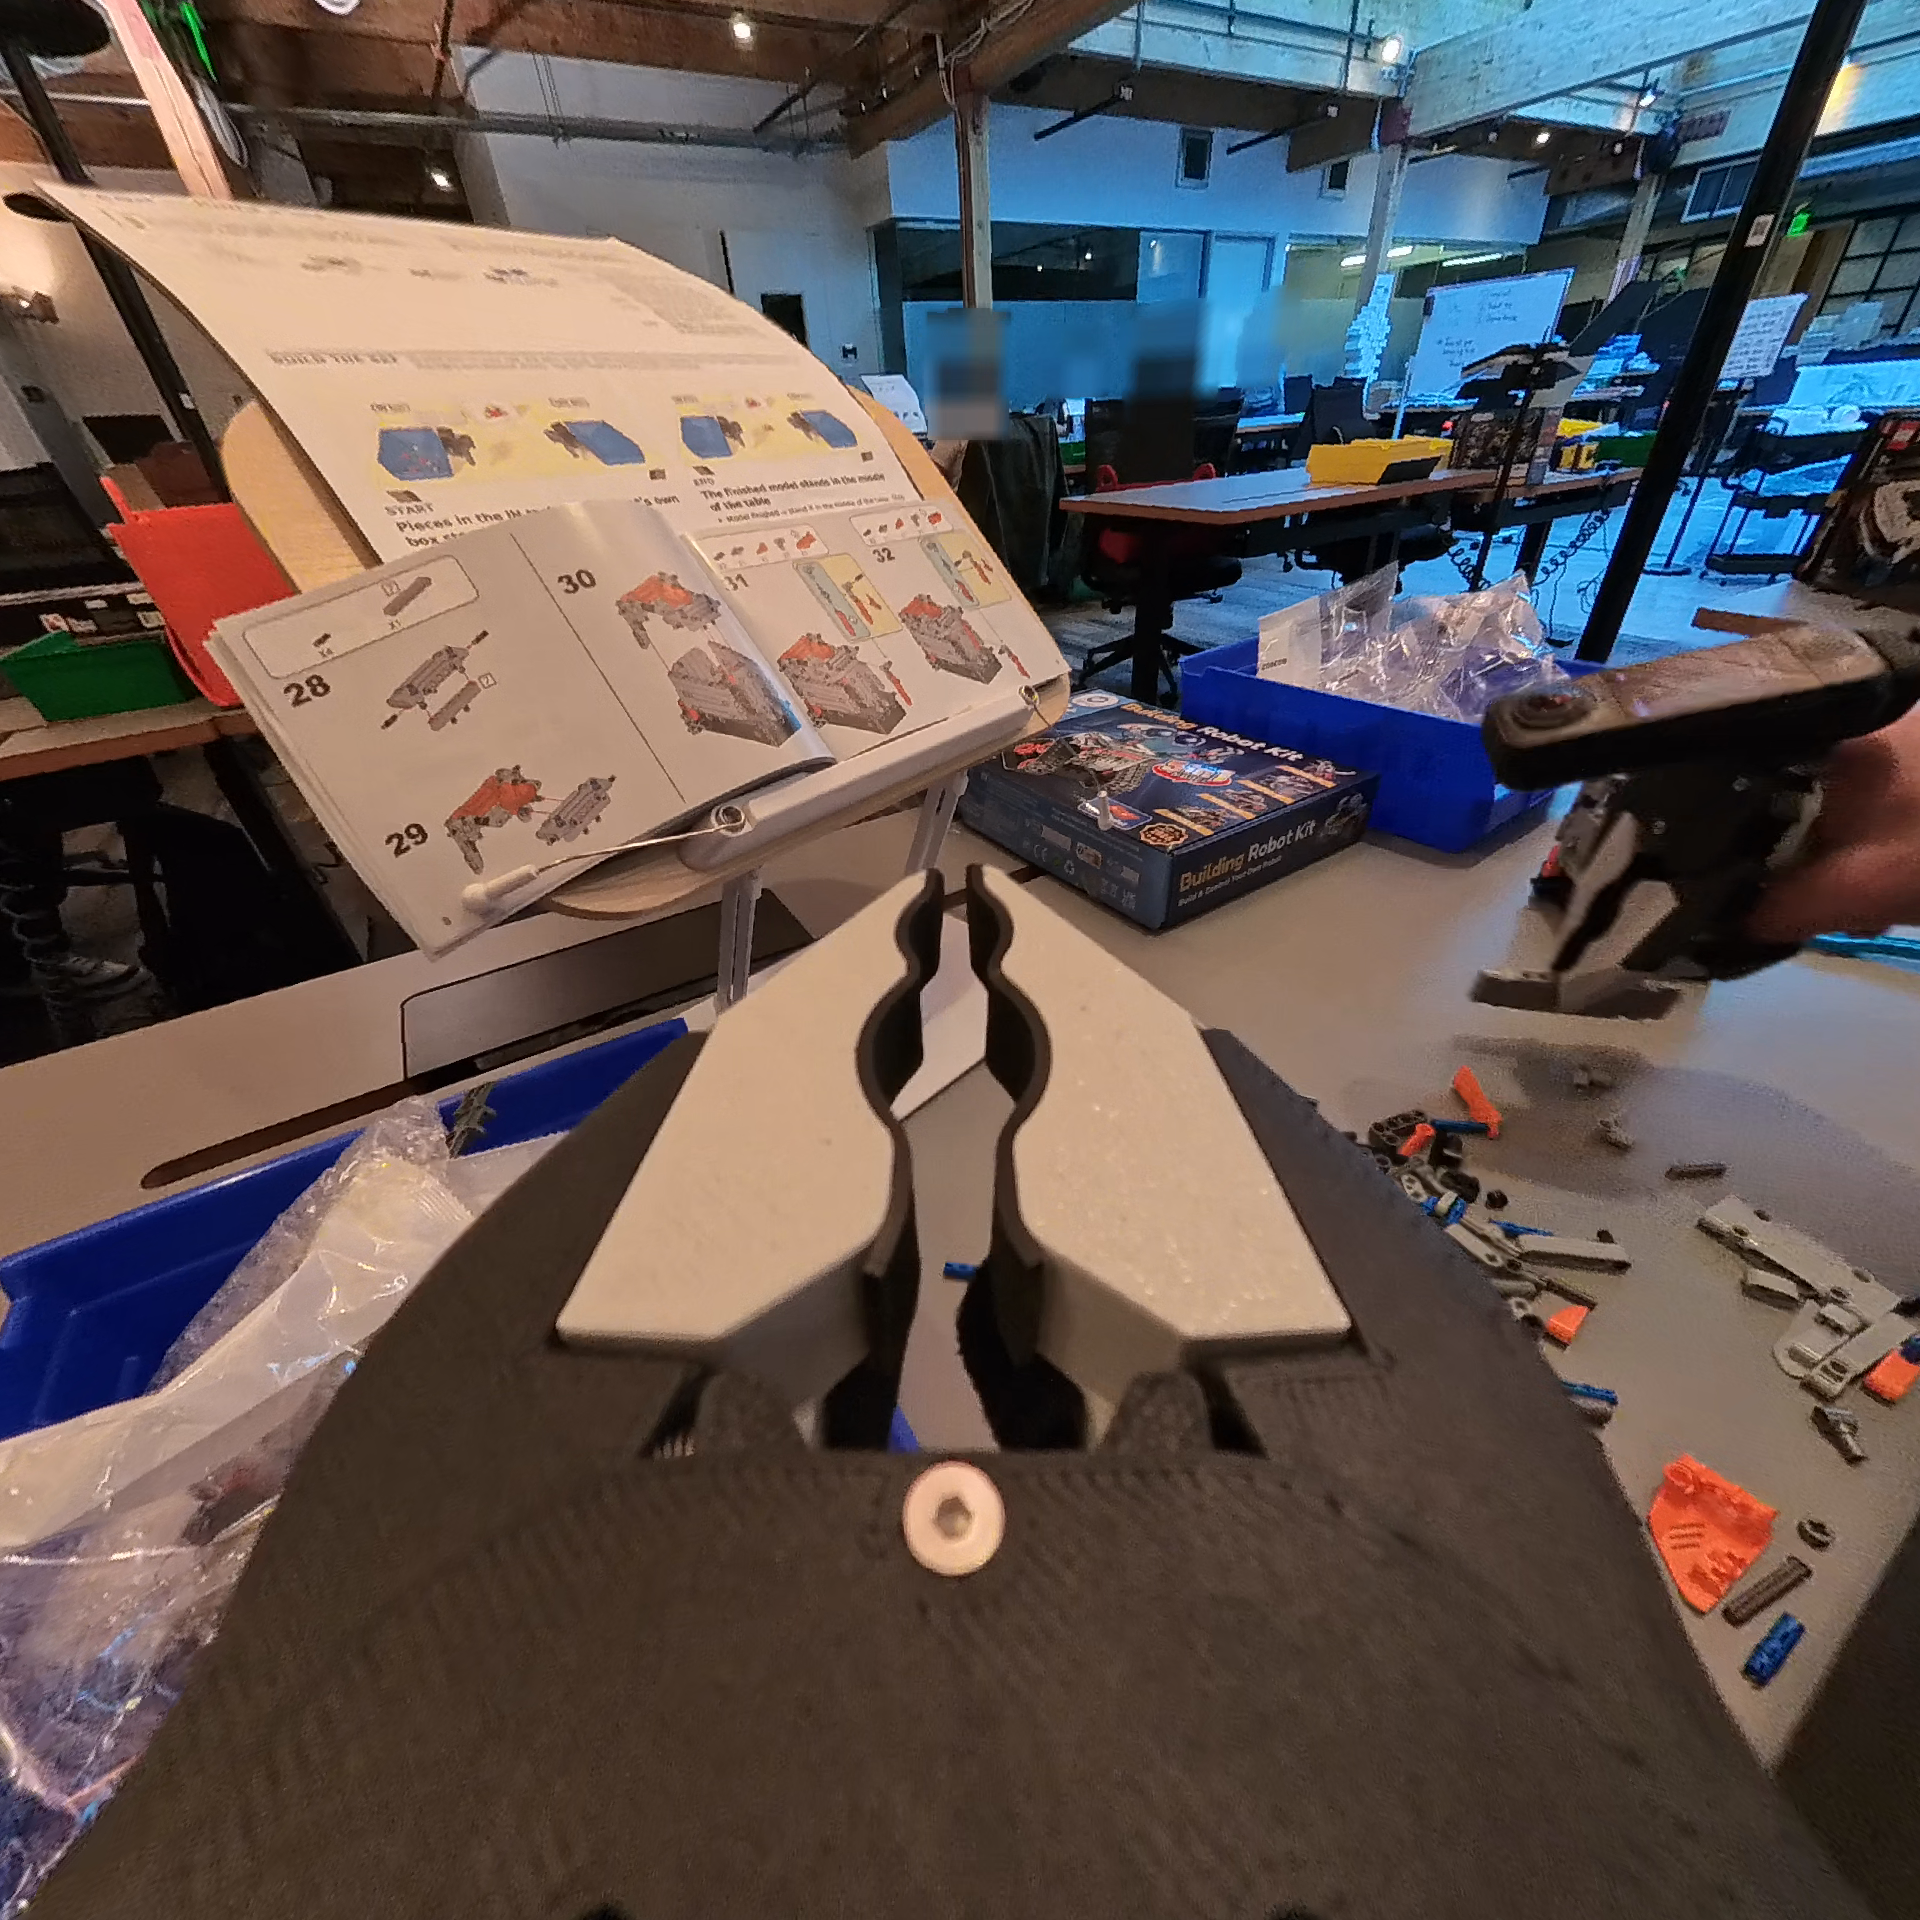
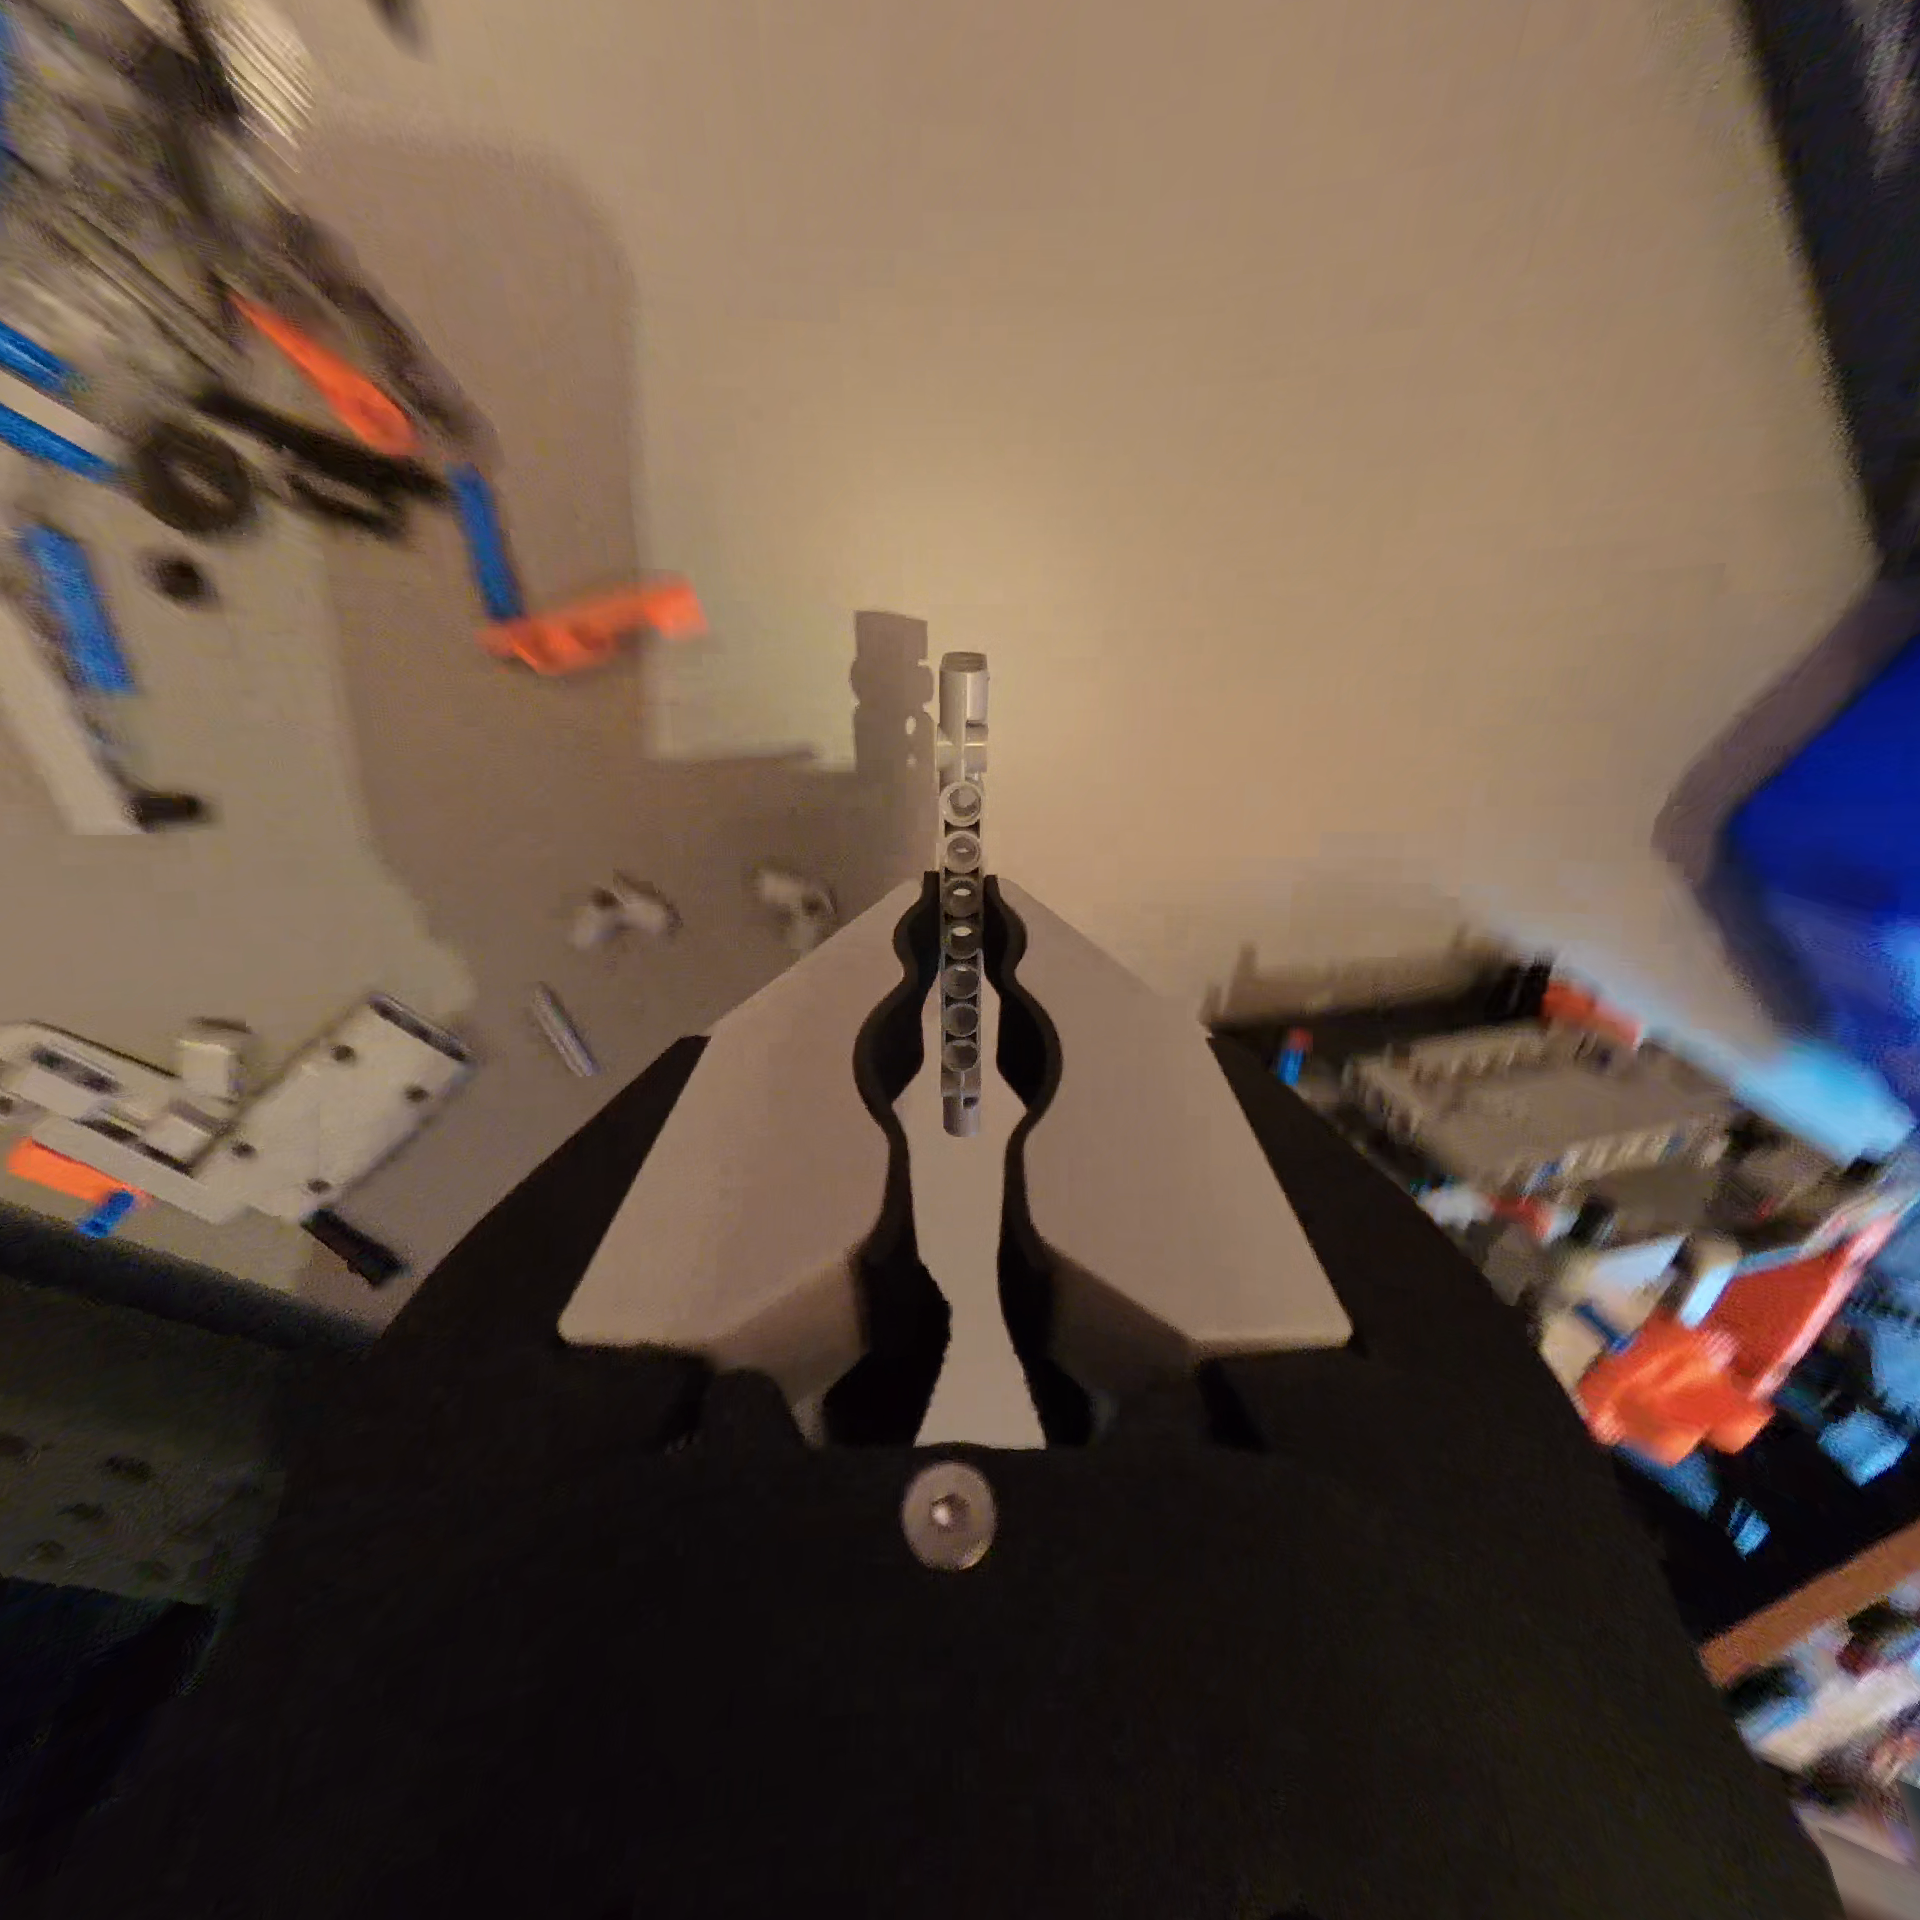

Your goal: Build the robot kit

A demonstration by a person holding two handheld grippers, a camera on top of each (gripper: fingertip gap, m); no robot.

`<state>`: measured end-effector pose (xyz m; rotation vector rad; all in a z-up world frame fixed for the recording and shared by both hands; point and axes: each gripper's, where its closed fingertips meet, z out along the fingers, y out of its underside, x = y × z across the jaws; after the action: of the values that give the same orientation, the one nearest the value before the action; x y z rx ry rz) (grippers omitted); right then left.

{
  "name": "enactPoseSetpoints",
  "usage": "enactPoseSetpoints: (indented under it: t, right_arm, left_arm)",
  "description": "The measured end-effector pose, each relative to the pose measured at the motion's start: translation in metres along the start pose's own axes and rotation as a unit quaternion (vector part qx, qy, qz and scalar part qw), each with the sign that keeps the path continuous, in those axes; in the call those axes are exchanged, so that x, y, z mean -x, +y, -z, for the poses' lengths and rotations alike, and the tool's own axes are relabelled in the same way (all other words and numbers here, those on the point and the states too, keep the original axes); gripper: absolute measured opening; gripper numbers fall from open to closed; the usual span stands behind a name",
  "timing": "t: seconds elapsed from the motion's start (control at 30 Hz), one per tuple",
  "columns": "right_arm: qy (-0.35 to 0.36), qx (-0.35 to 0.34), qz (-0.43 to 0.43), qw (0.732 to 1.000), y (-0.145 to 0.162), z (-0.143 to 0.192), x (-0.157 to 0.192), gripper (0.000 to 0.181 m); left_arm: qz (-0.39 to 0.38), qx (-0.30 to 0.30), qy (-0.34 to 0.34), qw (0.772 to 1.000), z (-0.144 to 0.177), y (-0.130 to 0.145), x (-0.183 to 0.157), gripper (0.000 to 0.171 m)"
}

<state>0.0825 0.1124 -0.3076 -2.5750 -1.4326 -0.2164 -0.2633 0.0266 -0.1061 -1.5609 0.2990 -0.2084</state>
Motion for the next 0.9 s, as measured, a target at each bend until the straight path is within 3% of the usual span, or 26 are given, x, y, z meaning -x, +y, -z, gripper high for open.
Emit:
enactPoseSetpoints:
  t: [0.13, 0.4, 0.6, 0.73, 0.9]
  right_arm:
    - [-0.013, 0.043, -0.061, 0.997, 0.042, -0.022, -0.003, 0.006]
    - [-0.076, 0.012, -0.095, 0.992, -0.001, -0.022, 0.039, 0.005]
    - [-0.101, -0.011, -0.061, 0.993, -0.036, -0.016, 0.083, 0.004]
    - [-0.105, -0.043, -0.043, 0.993, -0.045, -0.005, 0.087, 0.005]
    - [-0.13, -0.078, 0.076, 0.986, -0.014, 0.027, 0.085, 0.005]
  left_arm:
    - [-0.004, -0.003, 0.002, 1.0, 0.001, -0.002, -0.003, 0.002]
    - [0.002, 0.002, 0.003, 1.0, -0.002, 0.001, -0.004, 0.002]
    - [0.004, 0.005, 0.009, 1.0, -0.004, 0.004, -0.007, 0.002]
    - [0.004, 0.01, 0.012, 1.0, -0.005, 0.008, -0.008, 0.002]
    - [0.007, 0.01, 0.018, 1.0, -0.005, 0.01, -0.01, 0.002]
